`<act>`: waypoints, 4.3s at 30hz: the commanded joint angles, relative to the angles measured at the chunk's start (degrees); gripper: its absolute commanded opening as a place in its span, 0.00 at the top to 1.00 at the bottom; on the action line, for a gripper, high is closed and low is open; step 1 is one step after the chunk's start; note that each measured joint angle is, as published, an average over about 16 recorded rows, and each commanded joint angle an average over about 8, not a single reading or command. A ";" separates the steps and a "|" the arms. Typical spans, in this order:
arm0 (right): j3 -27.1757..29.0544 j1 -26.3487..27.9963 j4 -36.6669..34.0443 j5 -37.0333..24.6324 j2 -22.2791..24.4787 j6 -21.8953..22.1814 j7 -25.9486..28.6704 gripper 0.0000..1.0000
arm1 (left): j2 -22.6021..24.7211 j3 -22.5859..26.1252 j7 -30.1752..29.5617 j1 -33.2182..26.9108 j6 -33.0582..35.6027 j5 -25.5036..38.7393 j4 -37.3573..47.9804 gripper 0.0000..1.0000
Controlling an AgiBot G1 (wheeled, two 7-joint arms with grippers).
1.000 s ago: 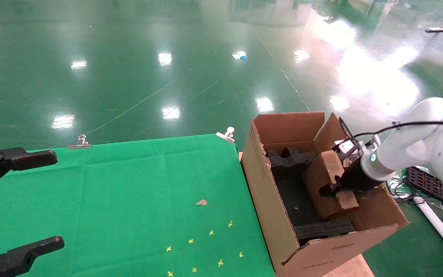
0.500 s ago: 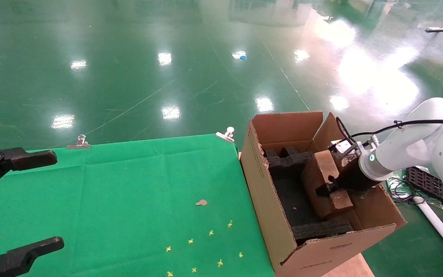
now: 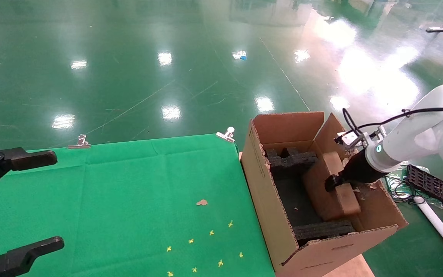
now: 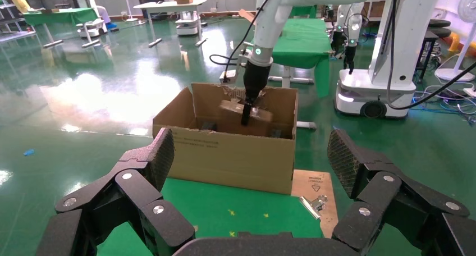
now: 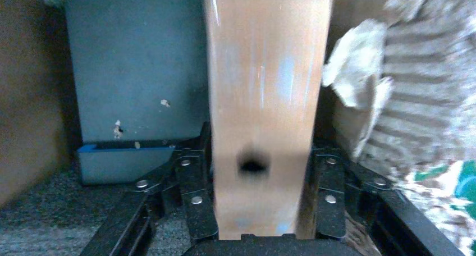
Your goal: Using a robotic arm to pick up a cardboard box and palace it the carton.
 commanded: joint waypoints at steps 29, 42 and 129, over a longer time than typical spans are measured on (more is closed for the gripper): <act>4.36 -2.37 1.75 6.43 1.69 1.79 -7.46 0.00 | -0.04 0.09 0.05 -0.02 -0.04 -0.06 0.00 0.00; 8.94 0.90 4.81 12.69 4.90 2.52 -17.81 0.00 | -0.05 0.13 0.07 -0.03 -0.06 -0.09 0.00 0.00; 75.18 -41.26 74.11 38.82 20.14 -23.30 -44.99 0.00 | -0.13 0.33 0.20 -0.07 -0.14 -0.24 0.09 0.00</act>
